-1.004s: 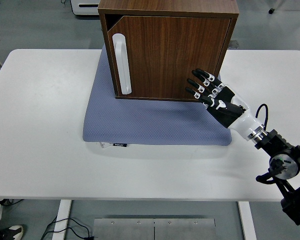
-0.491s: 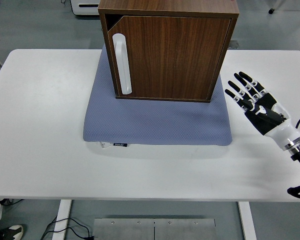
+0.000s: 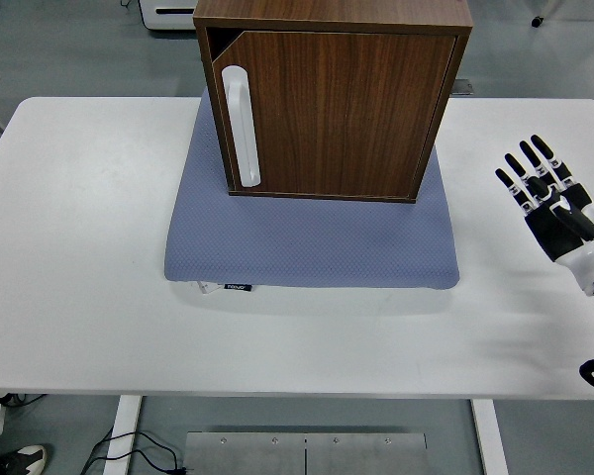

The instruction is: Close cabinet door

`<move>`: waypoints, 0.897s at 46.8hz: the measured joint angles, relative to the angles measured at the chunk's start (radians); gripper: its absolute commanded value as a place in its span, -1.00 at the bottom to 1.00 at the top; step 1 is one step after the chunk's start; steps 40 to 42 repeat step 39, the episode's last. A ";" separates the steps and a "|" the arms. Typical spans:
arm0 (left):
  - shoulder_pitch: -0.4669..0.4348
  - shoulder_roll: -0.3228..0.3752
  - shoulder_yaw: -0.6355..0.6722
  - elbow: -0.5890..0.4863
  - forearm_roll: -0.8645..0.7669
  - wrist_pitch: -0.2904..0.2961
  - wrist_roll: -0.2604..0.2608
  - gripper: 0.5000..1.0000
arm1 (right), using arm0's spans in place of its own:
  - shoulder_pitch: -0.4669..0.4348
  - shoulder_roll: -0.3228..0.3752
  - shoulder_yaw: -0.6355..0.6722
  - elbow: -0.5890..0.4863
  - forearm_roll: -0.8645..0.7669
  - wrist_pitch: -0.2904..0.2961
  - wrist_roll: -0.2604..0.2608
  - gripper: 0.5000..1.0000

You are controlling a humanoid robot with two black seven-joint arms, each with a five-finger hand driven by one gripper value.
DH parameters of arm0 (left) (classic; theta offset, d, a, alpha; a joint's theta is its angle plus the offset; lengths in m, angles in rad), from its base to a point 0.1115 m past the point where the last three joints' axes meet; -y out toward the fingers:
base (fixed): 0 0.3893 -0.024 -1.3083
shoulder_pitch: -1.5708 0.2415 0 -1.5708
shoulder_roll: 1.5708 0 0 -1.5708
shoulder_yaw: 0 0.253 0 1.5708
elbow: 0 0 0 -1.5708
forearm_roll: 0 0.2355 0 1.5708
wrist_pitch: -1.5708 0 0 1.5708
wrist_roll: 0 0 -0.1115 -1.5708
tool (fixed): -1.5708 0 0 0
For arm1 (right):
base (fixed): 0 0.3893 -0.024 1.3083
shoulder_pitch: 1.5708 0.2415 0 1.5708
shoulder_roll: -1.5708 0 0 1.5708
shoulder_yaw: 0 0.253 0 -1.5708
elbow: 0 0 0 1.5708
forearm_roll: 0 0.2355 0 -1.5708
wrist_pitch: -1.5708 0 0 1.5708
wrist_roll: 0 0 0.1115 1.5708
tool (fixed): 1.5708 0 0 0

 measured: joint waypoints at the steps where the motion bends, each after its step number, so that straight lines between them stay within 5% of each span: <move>1: 0.000 0.000 0.000 0.000 0.000 0.000 0.000 1.00 | 0.005 0.001 0.000 -0.008 0.000 -0.007 0.000 1.00; 29: 0.000 0.000 0.000 0.000 0.000 0.000 0.000 1.00 | 0.127 0.062 0.019 -0.235 0.001 -0.083 0.017 1.00; 42: 0.001 0.000 0.000 0.000 0.000 0.000 0.000 1.00 | 0.132 0.078 0.051 -0.255 0.001 -0.101 0.022 1.00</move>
